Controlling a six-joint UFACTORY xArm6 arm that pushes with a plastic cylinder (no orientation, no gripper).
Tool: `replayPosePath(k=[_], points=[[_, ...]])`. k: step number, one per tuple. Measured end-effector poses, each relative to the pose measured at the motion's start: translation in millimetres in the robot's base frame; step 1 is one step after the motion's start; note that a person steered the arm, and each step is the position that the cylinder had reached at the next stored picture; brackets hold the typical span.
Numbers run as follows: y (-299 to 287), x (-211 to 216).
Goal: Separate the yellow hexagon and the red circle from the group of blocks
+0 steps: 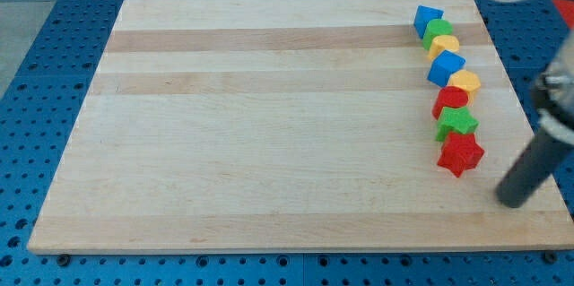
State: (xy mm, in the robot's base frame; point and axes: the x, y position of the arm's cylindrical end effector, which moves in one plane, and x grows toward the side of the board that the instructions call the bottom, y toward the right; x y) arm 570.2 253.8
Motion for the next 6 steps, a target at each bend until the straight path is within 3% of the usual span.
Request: replayPosePath(k=[1, 2, 6], points=[[58.3, -19.9], [63.2, -37.5], [27.5, -151.5]])
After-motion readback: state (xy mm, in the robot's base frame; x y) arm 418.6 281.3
